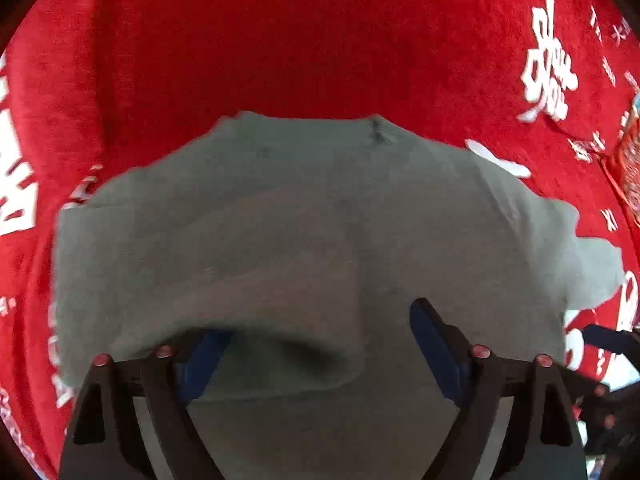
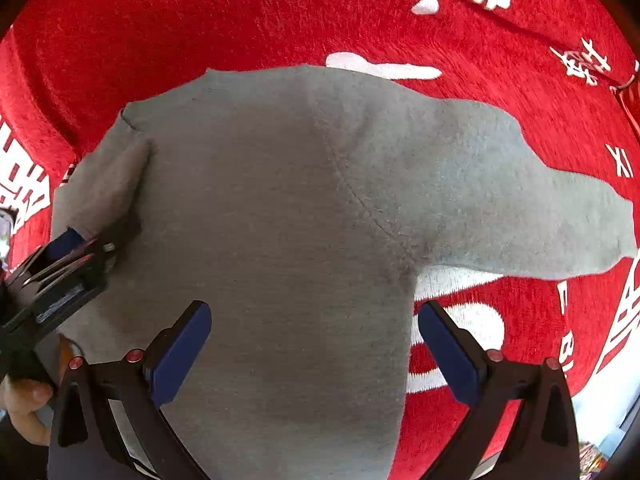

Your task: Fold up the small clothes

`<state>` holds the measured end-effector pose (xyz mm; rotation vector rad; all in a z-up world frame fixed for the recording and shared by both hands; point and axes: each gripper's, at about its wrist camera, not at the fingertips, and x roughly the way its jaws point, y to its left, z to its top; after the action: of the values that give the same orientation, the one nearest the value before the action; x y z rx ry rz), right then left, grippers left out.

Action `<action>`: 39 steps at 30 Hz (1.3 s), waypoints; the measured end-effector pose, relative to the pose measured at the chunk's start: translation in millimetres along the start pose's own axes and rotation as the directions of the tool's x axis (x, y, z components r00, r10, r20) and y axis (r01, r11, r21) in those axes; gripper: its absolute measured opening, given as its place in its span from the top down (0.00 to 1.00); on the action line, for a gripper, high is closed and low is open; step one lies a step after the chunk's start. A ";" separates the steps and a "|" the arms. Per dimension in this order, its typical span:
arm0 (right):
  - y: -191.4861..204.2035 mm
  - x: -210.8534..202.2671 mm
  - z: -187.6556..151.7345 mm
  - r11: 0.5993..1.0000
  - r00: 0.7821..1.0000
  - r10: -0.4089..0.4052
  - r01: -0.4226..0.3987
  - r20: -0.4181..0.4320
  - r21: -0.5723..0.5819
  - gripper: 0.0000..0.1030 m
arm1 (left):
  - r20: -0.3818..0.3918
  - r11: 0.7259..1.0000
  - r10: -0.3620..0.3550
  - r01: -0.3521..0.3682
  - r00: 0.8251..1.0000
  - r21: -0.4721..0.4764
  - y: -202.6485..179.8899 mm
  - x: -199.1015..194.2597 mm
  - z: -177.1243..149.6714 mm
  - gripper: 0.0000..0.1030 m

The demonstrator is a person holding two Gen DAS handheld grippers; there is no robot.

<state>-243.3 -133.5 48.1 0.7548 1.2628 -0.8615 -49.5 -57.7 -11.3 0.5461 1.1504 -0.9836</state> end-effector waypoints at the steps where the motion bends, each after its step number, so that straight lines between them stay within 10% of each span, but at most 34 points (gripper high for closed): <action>1: 6.6 -1.7 2.6 1.000 1.000 0.000 0.001 0.014 -0.022 0.00 | 0.012 1.000 0.008 -0.008 1.000 0.005 4.6 -11.1 -3.2 0.13; 8: 111.9 -7.2 20.7 0.930 0.988 0.044 0.014 0.149 -0.366 0.00 | 0.078 0.985 0.153 -0.146 0.985 -0.090 92.1 -81.1 -12.7 0.13; 14: 212.4 36.6 7.1 0.696 0.956 -0.066 0.250 0.287 -0.674 0.01 | -0.140 0.938 0.121 -0.159 0.983 -0.308 191.7 -28.9 -16.1 0.13; 17: 225.5 51.2 8.7 0.645 0.935 -0.110 0.325 0.337 -0.691 0.35 | -0.146 0.924 0.042 -0.094 0.988 -0.370 206.2 -12.4 -20.1 0.13; 18: 219.6 50.2 16.8 0.694 0.952 -0.085 0.268 0.294 -0.668 0.84 | -0.142 0.922 0.014 -0.067 0.990 -0.381 205.8 -7.6 -18.8 0.13; 19: 213.5 46.6 21.2 0.736 0.961 -0.063 0.228 0.271 -0.637 0.94 | -0.138 0.920 0.005 -0.059 0.990 -0.387 205.6 -5.2 -17.2 0.13; 22: 161.3 24.7 44.2 0.925 0.970 0.106 -0.015 0.218 -0.381 0.94 | -0.117 0.930 -0.006 -0.037 0.993 -0.365 196.9 -2.6 -8.9 0.13; 24: 100.1 20.4 50.8 0.976 0.953 0.216 -0.205 0.214 -0.074 0.94 | -0.116 0.935 -0.007 -0.035 0.993 -0.353 192.3 -0.5 -4.1 0.13; 26: 54.6 31.2 47.4 0.936 0.939 0.281 -0.314 0.200 0.161 0.89 | -0.120 0.937 -0.007 -0.035 0.993 -0.348 189.9 1.7 -0.8 0.13; 29: 6.2 48.9 26.9 0.821 0.921 0.349 -0.390 0.173 0.418 0.46 | -0.123 0.939 -0.020 -0.023 0.992 -0.343 190.7 -1.0 0.1 0.13; 32: 15.7 42.8 7.2 0.781 0.877 0.450 -0.478 0.168 0.401 0.42 | -0.129 0.942 -0.041 -0.005 0.991 -0.337 194.4 -3.0 1.6 0.13; 36: 111.2 58.9 -20.2 0.661 0.713 0.700 -0.664 0.029 0.349 0.42 | -0.131 0.945 -0.072 0.026 0.989 -0.327 201.7 0.6 13.5 0.15; 39: 177.7 82.0 -31.9 0.597 0.630 0.776 -0.711 -0.039 0.372 0.42 | -0.124 0.950 -0.075 0.033 0.989 -0.311 205.6 -3.5 18.0 0.48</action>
<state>-96.3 -29.7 -35.3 1.5411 0.8200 -0.2748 136.5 30.6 -25.3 0.3335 1.4163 -0.8008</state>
